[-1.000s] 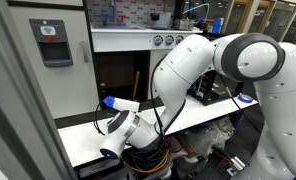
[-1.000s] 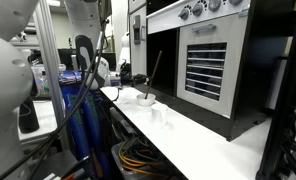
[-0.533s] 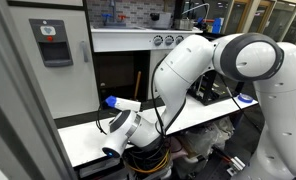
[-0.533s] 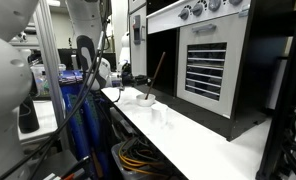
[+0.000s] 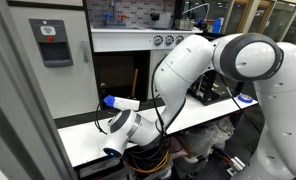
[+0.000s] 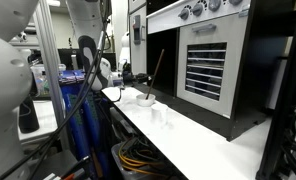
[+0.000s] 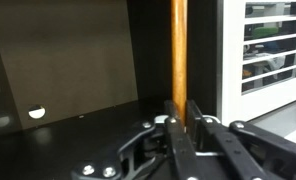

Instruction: Use the brown spoon to stir the contents in the white bowl

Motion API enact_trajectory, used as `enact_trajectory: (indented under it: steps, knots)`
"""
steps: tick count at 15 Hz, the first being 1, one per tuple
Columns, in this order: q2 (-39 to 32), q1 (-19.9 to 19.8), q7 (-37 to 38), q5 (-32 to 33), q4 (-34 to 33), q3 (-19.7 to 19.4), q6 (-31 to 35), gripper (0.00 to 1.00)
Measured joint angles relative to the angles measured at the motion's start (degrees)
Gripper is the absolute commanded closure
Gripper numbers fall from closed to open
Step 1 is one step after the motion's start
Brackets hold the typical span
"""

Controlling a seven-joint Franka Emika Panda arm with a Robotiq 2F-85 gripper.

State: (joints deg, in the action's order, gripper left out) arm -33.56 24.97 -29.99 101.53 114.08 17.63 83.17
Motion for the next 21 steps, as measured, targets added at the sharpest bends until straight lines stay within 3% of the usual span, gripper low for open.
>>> enact_trajectory:
  steps: [21]
  knots:
    - [0.0, 0.0, -0.7, 2.6, 1.1, -1.4, 0.2, 0.97]
